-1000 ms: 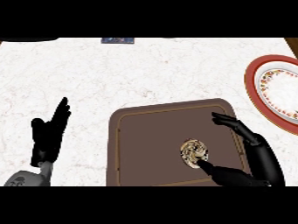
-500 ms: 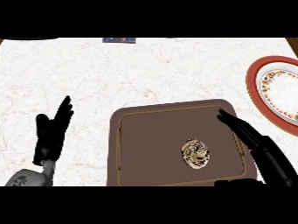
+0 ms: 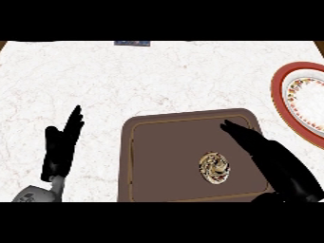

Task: Pick the cupcake from the tray and place it in the plate

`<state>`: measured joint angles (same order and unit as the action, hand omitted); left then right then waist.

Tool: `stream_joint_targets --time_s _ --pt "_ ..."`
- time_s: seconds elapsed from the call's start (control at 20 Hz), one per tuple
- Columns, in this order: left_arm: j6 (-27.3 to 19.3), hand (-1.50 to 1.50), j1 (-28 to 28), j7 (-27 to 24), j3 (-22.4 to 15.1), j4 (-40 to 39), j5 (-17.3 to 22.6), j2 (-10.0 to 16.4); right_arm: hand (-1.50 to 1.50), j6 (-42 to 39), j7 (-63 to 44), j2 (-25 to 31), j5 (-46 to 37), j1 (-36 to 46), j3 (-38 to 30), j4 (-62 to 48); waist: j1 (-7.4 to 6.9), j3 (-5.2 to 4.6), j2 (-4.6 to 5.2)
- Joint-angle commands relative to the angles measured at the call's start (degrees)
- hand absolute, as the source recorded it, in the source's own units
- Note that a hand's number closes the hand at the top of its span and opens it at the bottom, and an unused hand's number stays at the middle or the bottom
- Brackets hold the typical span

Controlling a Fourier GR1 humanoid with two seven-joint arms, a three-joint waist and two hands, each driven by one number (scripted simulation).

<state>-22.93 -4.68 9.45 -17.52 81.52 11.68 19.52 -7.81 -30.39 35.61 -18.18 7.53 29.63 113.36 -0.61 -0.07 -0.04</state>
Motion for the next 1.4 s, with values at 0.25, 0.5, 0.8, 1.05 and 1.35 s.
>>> stream_joint_targets --time_s 0.25,0.5,0.8,1.05,1.35 --pt "2.11 0.00 0.42 1.32 2.69 -0.05 -2.62 -2.32 -1.50 -10.93 -5.44 -6.69 -1.60 2.60 -0.96 -4.60 0.54 0.07 0.04" --pt "5.29 0.00 -0.70 -2.50 6.71 -5.75 -3.22 -3.19 -1.50 -15.49 -8.05 -12.00 -3.51 5.60 -1.69 -6.18 0.61 0.05 0.05" --pt "5.86 0.00 5.32 6.12 6.63 8.78 -5.05 -1.41 -1.50 -17.99 -2.71 -12.63 -5.75 2.37 -5.41 -8.26 0.36 0.09 -0.02" --pt "6.70 0.00 -0.91 3.57 9.41 0.85 -7.00 -4.73 -1.50 -16.62 -1.15 -19.47 -10.54 3.75 -4.27 -14.21 0.48 0.07 0.07" --pt "9.40 0.00 1.35 1.65 10.76 1.09 -9.25 -6.86 -1.50 -17.04 3.60 -20.95 -16.88 0.29 -5.02 -15.62 0.52 0.07 0.03"
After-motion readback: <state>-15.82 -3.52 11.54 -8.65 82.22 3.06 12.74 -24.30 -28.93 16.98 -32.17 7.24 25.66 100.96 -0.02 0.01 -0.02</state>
